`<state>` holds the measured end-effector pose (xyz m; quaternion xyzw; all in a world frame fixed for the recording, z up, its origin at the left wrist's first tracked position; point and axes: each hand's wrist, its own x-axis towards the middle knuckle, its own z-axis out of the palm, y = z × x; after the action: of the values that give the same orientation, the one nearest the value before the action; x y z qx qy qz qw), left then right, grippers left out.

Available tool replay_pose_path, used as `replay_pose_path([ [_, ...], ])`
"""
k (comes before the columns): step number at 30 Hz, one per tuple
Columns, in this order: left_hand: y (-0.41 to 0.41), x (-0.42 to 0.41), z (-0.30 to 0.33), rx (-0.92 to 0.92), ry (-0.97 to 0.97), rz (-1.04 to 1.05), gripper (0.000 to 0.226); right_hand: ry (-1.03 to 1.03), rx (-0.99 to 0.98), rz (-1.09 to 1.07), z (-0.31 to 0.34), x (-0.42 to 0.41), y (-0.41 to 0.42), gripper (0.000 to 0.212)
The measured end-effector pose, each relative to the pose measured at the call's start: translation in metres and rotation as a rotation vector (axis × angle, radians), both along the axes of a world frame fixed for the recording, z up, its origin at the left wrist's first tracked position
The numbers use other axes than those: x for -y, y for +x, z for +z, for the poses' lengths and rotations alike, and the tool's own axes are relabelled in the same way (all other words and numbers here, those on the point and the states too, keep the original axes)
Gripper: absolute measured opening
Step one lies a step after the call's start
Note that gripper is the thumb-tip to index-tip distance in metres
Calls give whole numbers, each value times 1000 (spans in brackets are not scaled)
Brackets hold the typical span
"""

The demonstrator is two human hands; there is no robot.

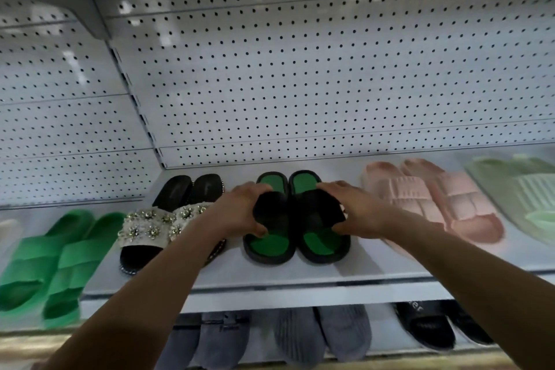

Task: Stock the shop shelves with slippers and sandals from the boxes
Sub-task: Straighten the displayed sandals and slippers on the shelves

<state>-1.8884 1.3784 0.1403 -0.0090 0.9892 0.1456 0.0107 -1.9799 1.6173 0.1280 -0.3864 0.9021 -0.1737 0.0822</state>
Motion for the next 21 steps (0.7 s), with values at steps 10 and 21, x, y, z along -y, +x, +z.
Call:
replay_pose_path([
  [10,-3,4,-8,-48,-24,-52,83,-19,9,-99,-6,2,14,89],
  [21,-4,0,-11,-41,37,-40,83,-6,10,-106,-6,-3,16,86],
])
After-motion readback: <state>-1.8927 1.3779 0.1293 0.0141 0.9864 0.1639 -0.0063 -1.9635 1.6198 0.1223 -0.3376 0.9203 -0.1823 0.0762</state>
